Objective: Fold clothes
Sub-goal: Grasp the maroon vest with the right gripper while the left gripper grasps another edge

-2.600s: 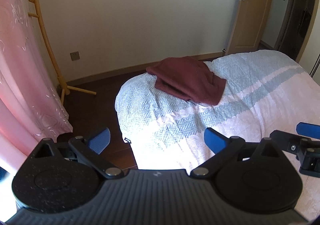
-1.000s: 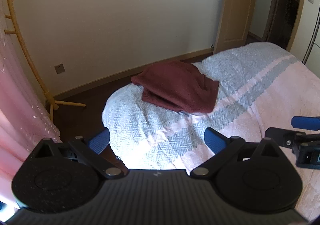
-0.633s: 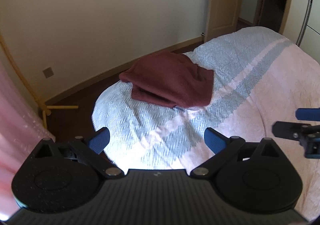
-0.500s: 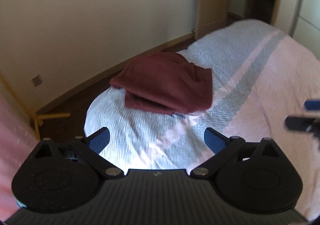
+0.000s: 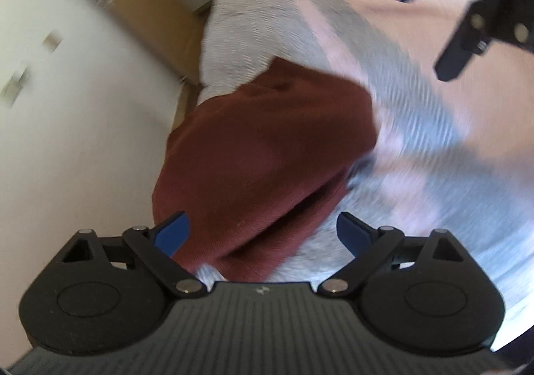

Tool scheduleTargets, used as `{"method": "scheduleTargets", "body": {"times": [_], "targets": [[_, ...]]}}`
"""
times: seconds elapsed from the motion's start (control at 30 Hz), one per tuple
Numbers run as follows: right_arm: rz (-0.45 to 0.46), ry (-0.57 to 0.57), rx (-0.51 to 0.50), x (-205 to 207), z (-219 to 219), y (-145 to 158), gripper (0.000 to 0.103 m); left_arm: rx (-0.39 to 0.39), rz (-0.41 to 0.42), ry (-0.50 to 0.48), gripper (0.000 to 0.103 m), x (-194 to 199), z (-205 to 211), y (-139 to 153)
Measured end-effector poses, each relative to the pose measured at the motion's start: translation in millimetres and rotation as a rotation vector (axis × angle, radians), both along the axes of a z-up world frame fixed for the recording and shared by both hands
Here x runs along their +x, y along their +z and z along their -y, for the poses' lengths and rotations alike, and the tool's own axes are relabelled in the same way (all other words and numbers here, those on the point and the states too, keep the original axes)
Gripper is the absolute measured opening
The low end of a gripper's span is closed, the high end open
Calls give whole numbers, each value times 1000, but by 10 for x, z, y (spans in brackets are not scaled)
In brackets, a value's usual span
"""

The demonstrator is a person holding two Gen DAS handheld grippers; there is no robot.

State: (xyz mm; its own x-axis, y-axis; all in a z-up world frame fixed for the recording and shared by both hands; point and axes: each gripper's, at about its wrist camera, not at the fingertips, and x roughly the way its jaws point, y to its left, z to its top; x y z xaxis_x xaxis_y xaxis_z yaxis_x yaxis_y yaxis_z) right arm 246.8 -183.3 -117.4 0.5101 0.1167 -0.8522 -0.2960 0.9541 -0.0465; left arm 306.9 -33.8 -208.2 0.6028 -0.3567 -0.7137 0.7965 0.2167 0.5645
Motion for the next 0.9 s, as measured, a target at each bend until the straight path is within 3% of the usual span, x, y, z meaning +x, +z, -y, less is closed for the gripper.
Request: {"method": "scheduleTargets", "body": {"times": [0.1, 0.23, 0.27, 0.3, 0.33, 0.37, 0.4, 0.43, 0.47, 0.57, 0.7, 0.8, 0.9], "targets": [[-20, 77, -60, 230, -160, -327, 82, 47, 26, -70, 84, 228, 0, -304], [-10, 141, -123, 468, -265, -620, 82, 37, -1, -116, 71, 438, 24, -505], [3, 130, -120, 445, -219, -582, 79, 33, -9, -129, 63, 476, 23, -527], [16, 120, -116, 421, -173, -544, 74, 32, -17, -141, 47, 514, 27, -539], [29, 109, -113, 398, -127, -506, 60, 31, -22, -151, 38, 549, 45, -548], [43, 99, -110, 374, -82, -468, 46, 31, -18, -154, 19, 570, 57, -551], [56, 88, -107, 351, -36, -430, 39, 27, 1, -153, 9, 569, 62, -542], [69, 78, -104, 327, 10, -392, 13, 13, 17, -153, 8, 536, 71, -492], [82, 67, -100, 304, 55, -354, 7, -8, 25, -155, 7, 483, 80, -414], [122, 36, -91, 233, 193, -240, 7, -66, 45, -162, 6, 296, 120, -162], [174, -7, -78, 139, 376, -88, 6, -150, 39, -230, 5, -385, 332, 347], [215, -88, -88, -598, 725, 255, 6, -233, 10, -315, 5, -1082, 516, 725], [247, -180, -106, -1441, 1096, 577, 6, -298, -31, -429, 5, -1947, 764, 926]]}}
